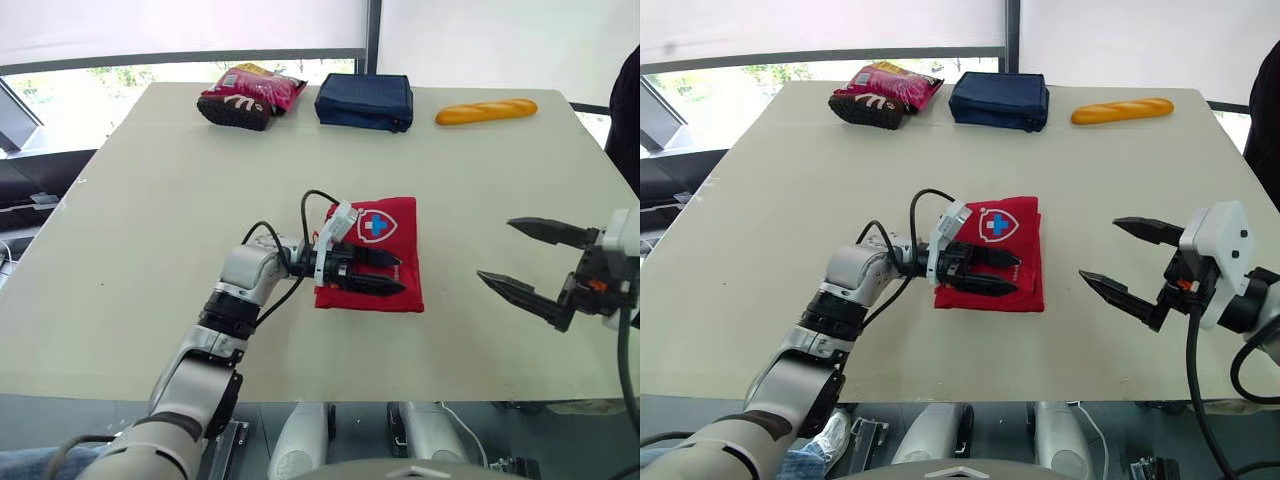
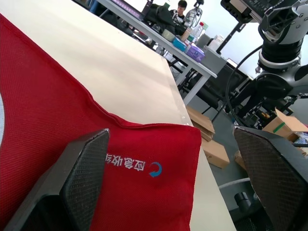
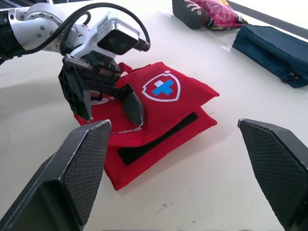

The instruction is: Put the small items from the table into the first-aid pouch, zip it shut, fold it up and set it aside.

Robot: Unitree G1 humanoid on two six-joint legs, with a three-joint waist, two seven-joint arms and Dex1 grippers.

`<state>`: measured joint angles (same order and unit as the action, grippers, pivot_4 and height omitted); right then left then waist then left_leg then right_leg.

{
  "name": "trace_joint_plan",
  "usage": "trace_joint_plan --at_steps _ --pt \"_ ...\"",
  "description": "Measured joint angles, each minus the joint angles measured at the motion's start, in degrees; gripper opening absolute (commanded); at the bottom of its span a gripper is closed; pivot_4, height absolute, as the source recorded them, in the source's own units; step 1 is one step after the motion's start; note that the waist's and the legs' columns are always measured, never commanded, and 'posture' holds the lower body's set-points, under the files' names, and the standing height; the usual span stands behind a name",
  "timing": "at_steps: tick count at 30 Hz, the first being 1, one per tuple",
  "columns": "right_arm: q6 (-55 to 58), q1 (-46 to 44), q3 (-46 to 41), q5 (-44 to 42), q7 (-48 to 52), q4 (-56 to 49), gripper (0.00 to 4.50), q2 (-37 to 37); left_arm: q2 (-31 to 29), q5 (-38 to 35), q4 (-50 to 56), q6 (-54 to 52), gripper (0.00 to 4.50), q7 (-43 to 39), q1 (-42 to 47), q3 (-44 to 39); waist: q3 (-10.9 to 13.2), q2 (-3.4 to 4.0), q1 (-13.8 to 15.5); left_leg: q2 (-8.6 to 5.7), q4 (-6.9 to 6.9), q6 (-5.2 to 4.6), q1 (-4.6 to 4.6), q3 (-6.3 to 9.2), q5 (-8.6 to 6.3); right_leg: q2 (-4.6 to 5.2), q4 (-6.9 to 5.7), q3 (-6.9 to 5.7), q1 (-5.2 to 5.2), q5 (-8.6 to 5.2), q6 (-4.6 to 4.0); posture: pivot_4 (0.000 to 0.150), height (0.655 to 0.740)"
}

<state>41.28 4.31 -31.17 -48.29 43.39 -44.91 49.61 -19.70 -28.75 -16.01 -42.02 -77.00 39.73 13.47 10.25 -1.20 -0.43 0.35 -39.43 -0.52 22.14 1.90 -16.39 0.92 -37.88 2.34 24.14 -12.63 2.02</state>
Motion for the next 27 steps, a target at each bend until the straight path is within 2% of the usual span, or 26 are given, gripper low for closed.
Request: trace_joint_plan --at_steps 3,7,11,17,18,19,21,27 --pt "-0.6 0.7 0.1 0.5 0.1 0.0 4.50 0.0 1.8 0.0 -2.3 -0.6 4.38 1.3 0.8 -0.9 0.0 0.00 0.0 -0.02 0.02 -0.01 -0.35 0.03 -0.01 -0.01 0.09 0.01 -0.45 -0.12 0.18 0.150 0.7400" --pt "-1.2 1.2 0.1 0.6 0.1 0.0 4.50 0.0 2.8 0.6 -3.5 -0.4 4.38 2.7 1.0 -1.5 0.0 0.01 0.0 -0.04 0.00 -0.11 -0.40 0.05 0.06 -0.01 0.12 0.08 -0.54 -0.12 0.20 0.150 0.7400" --pt "-1.6 1.5 0.1 0.7 0.0 0.0 4.50 0.0 3.3 1.5 -4.0 -0.3 3.26 4.0 1.2 -1.6 0.0 0.03 0.0 -0.05 0.01 -0.13 -0.40 0.07 0.08 -0.01 0.11 0.09 -0.55 -0.12 0.21 0.150 0.7400" --pt "-1.9 1.5 0.8 0.8 0.0 0.0 4.50 0.0 4.1 5.1 -5.3 2.5 1.06 6.9 1.7 -0.6 0.0 0.03 0.0 -0.06 0.08 -0.13 -0.36 0.10 0.07 0.00 0.17 0.09 -0.54 -0.12 0.20 0.150 0.7400" --pt "-1.9 1.5 0.9 0.8 0.0 0.0 4.50 0.0 4.2 5.5 -5.0 2.9 0.93 6.9 1.7 -0.1 0.0 0.03 0.0 -0.06 0.08 -0.13 -0.36 0.10 0.07 0.00 0.17 0.09 -0.54 -0.12 0.20 0.150 0.7400" --pt "-2.2 1.5 0.9 0.9 0.0 0.0 4.50 0.0 4.1 7.0 -4.1 4.3 0.38 7.1 1.3 0.8 0.0 0.03 0.1 -0.07 0.07 -0.13 -0.38 0.08 0.08 0.03 0.17 0.10 -0.55 -0.12 0.21 0.150 0.7400" --pt "-2.4 1.5 0.9 1.0 0.0 0.0 4.50 0.0 4.0 7.9 -3.1 5.7 0.08 7.2 0.7 1.6 -0.1 0.04 0.1 -0.06 0.06 -0.13 -0.40 0.07 0.08 0.03 0.17 0.11 -0.56 -0.12 0.21 0.150 0.7400" --pt "-3.0 1.5 1.5 1.4 0.1 0.5 4.50 0.0 4.3 14.2 -1.4 15.8 0.08 8.8 -0.7 5.7 -0.1 0.11 0.7 -0.08 0.04 -0.21 -0.40 0.07 0.14 0.01 0.16 0.18 -0.59 -0.14 0.19 0.150 0.7400"
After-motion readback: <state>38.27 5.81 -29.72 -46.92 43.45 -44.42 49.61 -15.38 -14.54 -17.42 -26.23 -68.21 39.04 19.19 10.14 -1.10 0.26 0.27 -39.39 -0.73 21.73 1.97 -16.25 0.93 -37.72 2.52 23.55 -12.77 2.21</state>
